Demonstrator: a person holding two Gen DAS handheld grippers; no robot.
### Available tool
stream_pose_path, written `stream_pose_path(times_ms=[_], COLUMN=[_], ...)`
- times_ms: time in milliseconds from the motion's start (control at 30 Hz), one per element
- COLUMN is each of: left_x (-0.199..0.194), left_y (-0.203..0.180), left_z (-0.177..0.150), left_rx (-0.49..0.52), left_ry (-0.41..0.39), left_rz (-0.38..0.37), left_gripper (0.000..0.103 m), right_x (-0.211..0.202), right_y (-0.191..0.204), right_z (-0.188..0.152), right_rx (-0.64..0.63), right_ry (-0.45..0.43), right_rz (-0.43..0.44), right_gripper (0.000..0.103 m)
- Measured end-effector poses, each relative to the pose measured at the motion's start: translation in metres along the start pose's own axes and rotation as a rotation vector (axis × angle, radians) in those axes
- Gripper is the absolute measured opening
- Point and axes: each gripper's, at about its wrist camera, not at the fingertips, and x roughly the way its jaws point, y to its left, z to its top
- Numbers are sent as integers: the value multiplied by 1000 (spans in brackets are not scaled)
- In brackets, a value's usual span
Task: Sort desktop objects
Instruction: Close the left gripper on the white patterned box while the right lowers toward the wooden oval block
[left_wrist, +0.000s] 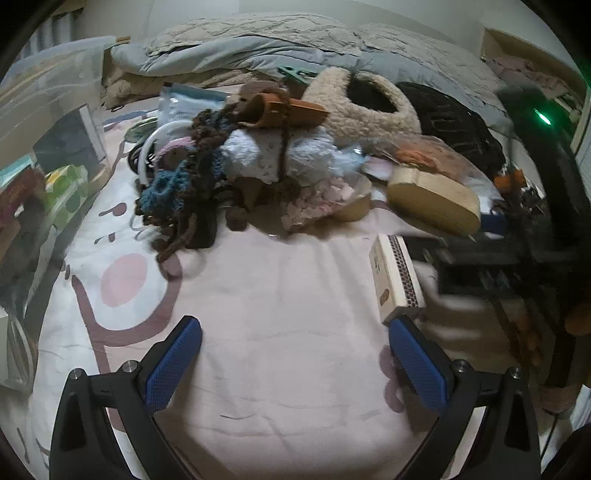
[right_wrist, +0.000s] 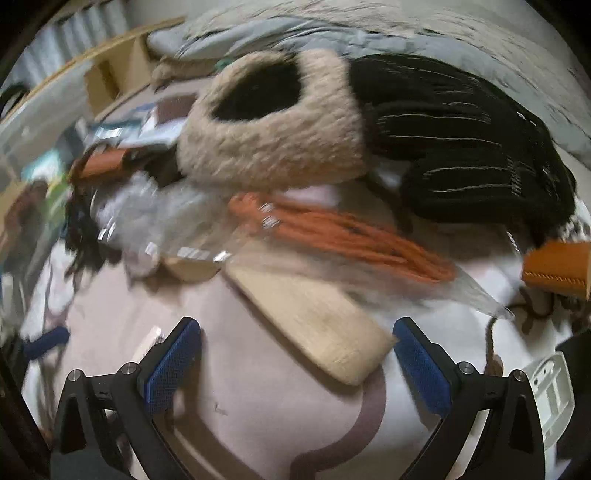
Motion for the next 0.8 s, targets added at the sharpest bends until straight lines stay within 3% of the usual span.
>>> stream_pose_path(times_ms=[233,433,633,700,767,800], left_x=[-3,-10,-21,-23,-21,-19], left_y=[18,30,30,24,15,10], left_z=[2,4,9,11,13,14], left_rx=[-53,-93,-112,-94,-65,-49], left_ry=[-6,-26,-54,-63,-56,-52], left_rz=[18,23,-115,-158,-193,-200], left_gripper=[103,103,101,95,80,77], right_x=[-11,-22,-53,-61,-65,-68], right_y=[12,2,-43,-50,-51,-53], right_z=[-9,-9,-16,-20,-21,-23], right_rx=[-57,29,176,199,200,193], right_ry=[44,35,-32,-40,-41,-41], right_rz=[124,163,164,183,198,196], right_gripper=[103,103,103,102,88,85])
